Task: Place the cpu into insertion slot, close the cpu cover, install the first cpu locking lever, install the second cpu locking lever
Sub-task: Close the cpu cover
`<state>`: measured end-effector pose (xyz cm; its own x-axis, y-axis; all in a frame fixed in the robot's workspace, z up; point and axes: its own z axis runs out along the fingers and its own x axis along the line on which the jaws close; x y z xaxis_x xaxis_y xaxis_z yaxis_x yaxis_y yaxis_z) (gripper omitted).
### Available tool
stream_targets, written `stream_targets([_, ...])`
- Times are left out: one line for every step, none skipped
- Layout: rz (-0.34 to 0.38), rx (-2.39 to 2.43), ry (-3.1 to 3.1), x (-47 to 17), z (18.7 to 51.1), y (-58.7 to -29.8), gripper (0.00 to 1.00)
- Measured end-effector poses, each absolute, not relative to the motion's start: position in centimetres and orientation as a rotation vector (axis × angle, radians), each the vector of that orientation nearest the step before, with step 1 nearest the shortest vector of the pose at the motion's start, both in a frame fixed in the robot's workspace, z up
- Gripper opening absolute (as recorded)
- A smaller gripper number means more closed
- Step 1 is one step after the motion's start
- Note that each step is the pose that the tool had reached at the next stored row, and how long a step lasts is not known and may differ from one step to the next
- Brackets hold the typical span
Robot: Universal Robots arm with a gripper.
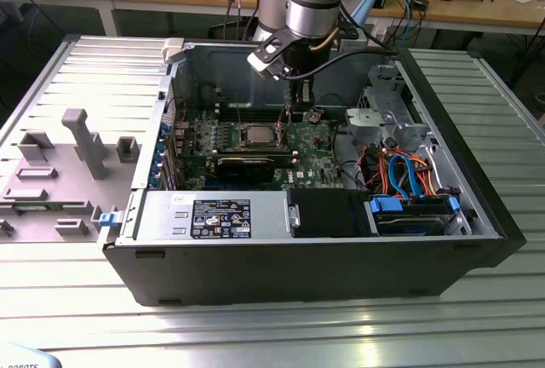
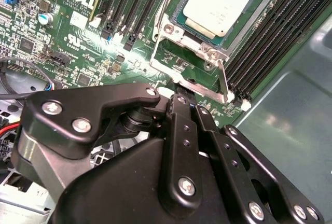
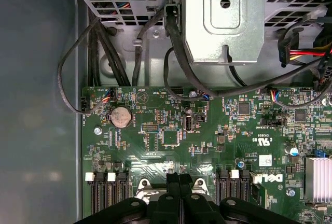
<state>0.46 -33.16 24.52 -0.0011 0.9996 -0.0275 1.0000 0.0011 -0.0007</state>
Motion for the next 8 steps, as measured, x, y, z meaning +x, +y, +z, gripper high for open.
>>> stream_targets([-0.031, 2.207, 2.209, 0.46, 24.52, -33.16, 0.11])
stream_targets([-0.031, 2.207, 2.209, 0.45, 24.52, -33.16, 0.11])
stream_targets([-0.031, 2.207, 2.209, 0.43, 24.52, -33.16, 0.11])
stream_targets([-0.031, 2.207, 2.209, 0.42, 24.52, -33.16, 0.11])
stream_targets([-0.031, 2.207, 2.209, 0.38, 24.51, -33.16, 0.11])
stream_targets([-0.031, 2.207, 2.209, 0.38, 24.51, -33.16, 0.11])
stream_targets([-0.031, 2.207, 2.209, 0.36, 24.51, -33.16, 0.11])
stream_targets([-0.031, 2.207, 2.209, 0.36, 24.51, -33.16, 0.11])
